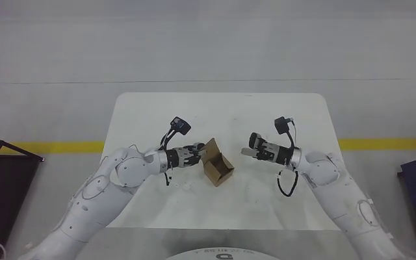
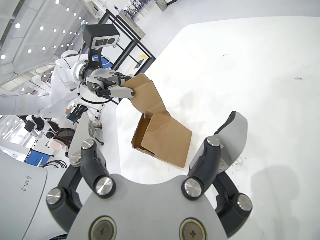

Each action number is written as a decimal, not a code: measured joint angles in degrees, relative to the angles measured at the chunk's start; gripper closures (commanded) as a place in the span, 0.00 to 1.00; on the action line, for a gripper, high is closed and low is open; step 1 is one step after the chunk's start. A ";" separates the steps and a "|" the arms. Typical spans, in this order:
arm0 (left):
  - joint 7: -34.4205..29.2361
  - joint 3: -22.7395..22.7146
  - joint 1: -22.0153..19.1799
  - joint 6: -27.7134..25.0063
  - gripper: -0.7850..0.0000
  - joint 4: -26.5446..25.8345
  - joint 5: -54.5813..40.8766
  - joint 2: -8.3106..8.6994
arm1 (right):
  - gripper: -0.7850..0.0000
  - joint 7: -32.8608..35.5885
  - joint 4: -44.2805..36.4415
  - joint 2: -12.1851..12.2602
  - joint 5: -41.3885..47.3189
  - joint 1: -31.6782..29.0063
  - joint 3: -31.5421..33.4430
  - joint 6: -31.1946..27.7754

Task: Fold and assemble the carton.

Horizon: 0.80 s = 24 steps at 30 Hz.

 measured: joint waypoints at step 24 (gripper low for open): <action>-0.13 -0.99 1.78 0.14 1.00 -1.60 0.26 0.13 | 0.00 -19.84 -15.12 0.74 -58.18 -10.19 -0.99 7.62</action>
